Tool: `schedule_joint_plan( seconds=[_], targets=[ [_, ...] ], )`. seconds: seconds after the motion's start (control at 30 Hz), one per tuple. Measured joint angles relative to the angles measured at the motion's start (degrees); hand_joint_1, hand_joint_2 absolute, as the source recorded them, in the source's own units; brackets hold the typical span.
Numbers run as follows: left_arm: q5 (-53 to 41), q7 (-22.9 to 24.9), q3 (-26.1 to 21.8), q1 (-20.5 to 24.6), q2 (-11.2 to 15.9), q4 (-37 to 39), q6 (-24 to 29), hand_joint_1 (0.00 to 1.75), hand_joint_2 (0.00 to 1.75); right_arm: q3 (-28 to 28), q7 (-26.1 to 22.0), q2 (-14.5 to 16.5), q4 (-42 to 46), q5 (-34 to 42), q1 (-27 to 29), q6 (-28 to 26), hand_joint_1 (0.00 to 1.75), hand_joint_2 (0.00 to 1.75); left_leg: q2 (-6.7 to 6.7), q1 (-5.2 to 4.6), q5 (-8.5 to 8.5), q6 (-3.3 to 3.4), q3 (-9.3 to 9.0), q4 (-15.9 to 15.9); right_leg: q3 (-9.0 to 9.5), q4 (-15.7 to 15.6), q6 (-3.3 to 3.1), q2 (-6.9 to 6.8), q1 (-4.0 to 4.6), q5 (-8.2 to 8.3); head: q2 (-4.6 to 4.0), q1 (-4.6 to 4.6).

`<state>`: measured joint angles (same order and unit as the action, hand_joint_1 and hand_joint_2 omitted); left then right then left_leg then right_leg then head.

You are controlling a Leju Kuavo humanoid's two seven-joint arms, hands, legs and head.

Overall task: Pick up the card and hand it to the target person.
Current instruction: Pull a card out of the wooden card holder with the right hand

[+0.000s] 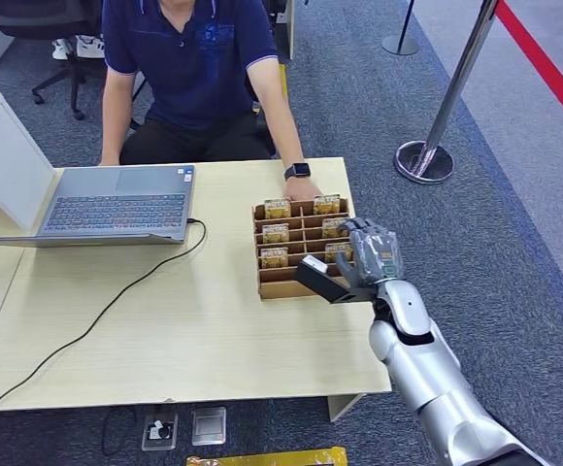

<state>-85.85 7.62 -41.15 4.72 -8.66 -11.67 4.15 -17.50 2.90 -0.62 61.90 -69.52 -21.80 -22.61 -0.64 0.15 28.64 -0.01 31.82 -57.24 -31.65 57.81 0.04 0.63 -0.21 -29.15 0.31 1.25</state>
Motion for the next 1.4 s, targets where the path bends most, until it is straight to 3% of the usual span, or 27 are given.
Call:
schedule_joint_plan(
  seconds=[0.07,0.57,0.97,1.13,1.3,1.4],
  targets=[
    [-0.2,0.1,0.0,0.0,0.0,0.0,-0.1,0.0,0.0,0.0,0.3,-0.2,0.0,-0.3,0.2,0.0,0.82,1.75,0.0,0.0,0.0,0.0,0.0,0.0,0.0,0.0,0.0,0.0,0.0,0.0,0.01,0.01],
    [-0.6,0.1,0.2,0.4,0.0,0.0,-0.3,0.0,0.0,0.0,2.0,-0.6,-0.9,-2.2,1.0,0.0,0.6,1.75,0.0,0.0,0.0,0.0,0.01,0.0,0.0,0.0,0.0,0.0,0.0,0.0,0.01,0.0],
    [-0.6,0.2,0.3,0.7,0.0,0.0,0.2,0.0,0.0,-0.5,2.1,0.1,-3.9,-3.3,-0.8,-1.3,0.57,1.75,0.0,0.0,0.0,0.0,0.01,0.0,0.01,0.0,0.0,0.0,0.0,0.0,0.02,-0.02],
    [-0.6,0.2,0.3,0.7,-0.1,0.0,0.2,0.0,0.0,-0.9,2.3,0.2,-5.0,-3.4,-1.4,-1.3,0.93,1.75,0.0,0.0,-0.01,0.0,0.01,0.0,0.01,0.0,0.0,0.0,0.0,0.01,0.01,0.0],
    [-0.6,0.2,0.3,0.7,-0.1,0.0,0.1,0.0,0.0,-1.0,3.4,0.6,-5.8,-4.8,-1.4,-1.3,1.64,1.75,0.0,0.0,-0.01,0.0,0.01,0.0,0.01,0.0,0.01,0.0,0.0,0.01,0.0,-0.02],
    [-0.6,0.2,0.3,0.7,-0.1,0.0,0.0,0.0,0.0,-1.1,3.6,0.7,-6.2,-5.4,-1.7,-1.3,1.75,1.75,0.0,0.0,-0.01,0.0,-0.01,0.0,0.02,0.0,0.01,0.0,0.0,0.01,0.01,-0.03]
  ],
)
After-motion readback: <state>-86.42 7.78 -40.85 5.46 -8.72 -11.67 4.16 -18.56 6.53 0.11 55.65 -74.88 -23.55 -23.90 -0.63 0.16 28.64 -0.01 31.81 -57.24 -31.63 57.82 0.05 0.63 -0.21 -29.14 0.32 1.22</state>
